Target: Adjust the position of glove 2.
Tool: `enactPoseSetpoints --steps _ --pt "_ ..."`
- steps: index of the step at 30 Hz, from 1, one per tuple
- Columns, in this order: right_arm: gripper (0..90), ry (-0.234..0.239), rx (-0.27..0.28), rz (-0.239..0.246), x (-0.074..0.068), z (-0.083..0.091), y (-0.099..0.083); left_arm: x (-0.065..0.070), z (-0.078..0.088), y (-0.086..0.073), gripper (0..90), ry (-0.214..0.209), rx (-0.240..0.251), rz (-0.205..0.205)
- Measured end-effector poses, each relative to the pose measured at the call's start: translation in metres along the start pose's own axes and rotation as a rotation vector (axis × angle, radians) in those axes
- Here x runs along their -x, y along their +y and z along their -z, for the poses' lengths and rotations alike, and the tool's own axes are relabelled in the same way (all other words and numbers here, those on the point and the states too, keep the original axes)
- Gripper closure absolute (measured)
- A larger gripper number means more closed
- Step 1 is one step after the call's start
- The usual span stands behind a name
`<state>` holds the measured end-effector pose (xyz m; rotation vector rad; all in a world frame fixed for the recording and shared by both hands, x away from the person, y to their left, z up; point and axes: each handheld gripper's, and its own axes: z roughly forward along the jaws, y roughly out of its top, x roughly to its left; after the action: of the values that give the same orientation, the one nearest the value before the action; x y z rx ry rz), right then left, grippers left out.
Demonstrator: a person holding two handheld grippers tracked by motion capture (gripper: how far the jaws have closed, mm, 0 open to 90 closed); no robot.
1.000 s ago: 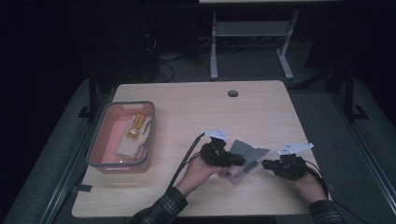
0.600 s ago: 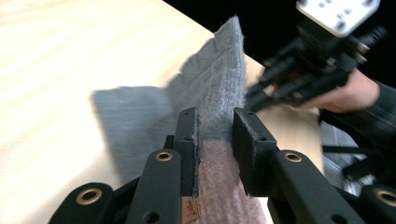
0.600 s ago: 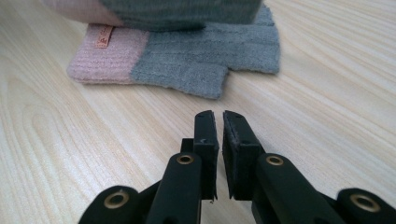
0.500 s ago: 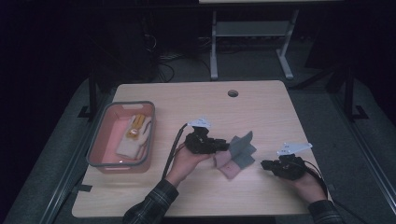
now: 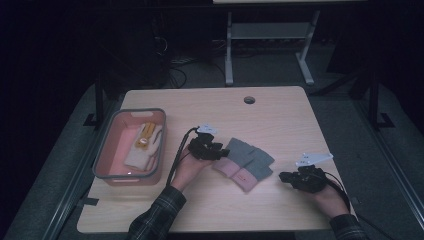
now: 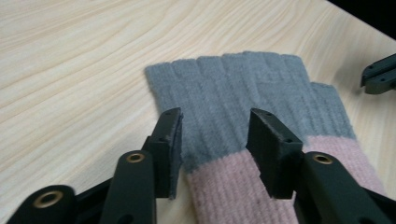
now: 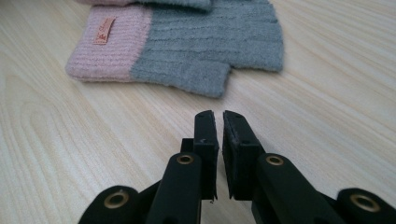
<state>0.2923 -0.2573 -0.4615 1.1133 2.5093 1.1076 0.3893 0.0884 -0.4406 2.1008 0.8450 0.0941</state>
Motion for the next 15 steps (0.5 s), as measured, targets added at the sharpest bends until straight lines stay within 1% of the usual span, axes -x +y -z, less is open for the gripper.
enactPoseSetpoints --steps 2,3,4,6,7,8,10,12,13,14,15 --pt "83.6 0.001 0.0 0.001 0.0 0.0 0.0 0.002 -0.002 0.0 52.2 -0.022 -0.006 -0.005" --pt "83.6 0.0 -0.001 0.002 0.0 0.0 0.0 0.004 -0.003 0.0 52.2 -0.031 -0.012 -0.014" --pt "83.6 0.001 -0.001 0.001 0.0 0.0 0.0 0.007 -0.005 -0.001 52.2 -0.034 -0.022 -0.022" --pt "83.6 0.001 -0.002 0.002 0.0 0.0 0.0 0.012 -0.011 -0.001 52.3 -0.038 -0.044 -0.057" --pt "83.6 0.001 -0.003 0.002 0.0 -0.001 0.0 0.013 -0.014 -0.001 52.7 -0.039 -0.051 -0.067" --pt "83.6 0.001 -0.004 0.0 -0.001 -0.001 0.0 0.014 -0.018 -0.002 53.9 -0.039 -0.061 -0.069" --pt "83.6 0.001 -0.007 0.0 -0.001 -0.001 0.0 0.015 -0.025 -0.003 59.4 -0.041 -0.08 -0.069" --pt "83.6 0.0 -0.003 0.006 -0.001 -0.001 0.0 0.014 -0.032 -0.006 66.5 -0.051 -0.118 -0.087" --pt "83.6 0.0 -0.002 0.006 -0.001 -0.001 0.0 0.015 -0.034 -0.007 71.9 -0.039 -0.121 -0.106" --pt "83.6 0.001 -0.002 0.004 -0.001 0.0 0.0 0.015 -0.035 -0.007 78.6 -0.037 -0.12 -0.107" --pt "83.6 0.001 -0.003 0.003 -0.001 -0.001 0.0 0.015 -0.035 -0.007 81.9 -0.045 -0.123 -0.106"
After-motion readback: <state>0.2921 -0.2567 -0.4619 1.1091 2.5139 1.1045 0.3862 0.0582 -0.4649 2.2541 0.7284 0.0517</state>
